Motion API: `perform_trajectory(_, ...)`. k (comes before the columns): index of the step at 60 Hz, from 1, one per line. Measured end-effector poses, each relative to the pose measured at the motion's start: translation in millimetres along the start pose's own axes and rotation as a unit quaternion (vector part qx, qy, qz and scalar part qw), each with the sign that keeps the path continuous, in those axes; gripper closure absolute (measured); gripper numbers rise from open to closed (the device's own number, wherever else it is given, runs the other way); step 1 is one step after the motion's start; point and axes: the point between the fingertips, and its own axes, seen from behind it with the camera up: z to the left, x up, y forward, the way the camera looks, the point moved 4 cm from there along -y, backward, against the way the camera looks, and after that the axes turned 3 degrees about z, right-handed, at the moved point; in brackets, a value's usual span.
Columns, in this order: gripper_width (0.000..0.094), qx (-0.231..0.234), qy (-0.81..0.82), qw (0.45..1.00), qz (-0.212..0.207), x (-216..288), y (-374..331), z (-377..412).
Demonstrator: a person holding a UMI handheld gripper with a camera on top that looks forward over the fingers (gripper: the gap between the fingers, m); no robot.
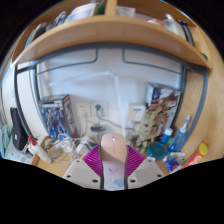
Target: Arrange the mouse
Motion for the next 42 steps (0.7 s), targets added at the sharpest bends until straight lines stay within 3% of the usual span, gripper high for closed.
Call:
perform_trajectory(17, 0.0674, 0.008, -0.018, 0.989, 0.148, -156.2, 89.3, 61.3)
perform_trajectory(18, 0.0611, 0.007, -0.019, 0.988, 0.156, -164.6, 92.6, 61.5)
perform_trajectory(19, 0.0649, 0.006, -0.020, 0.987, 0.161, -171.8, 95.7, 62.0)
perform_trajectory(25, 0.0650, 0.008, -0.023, 0.980, 0.197, -209.4, 104.4, 63.2)
perform_trajectory(42, 0.0485, -0.002, -0.022, 0.976, 0.216, -229.7, 102.7, 60.8)
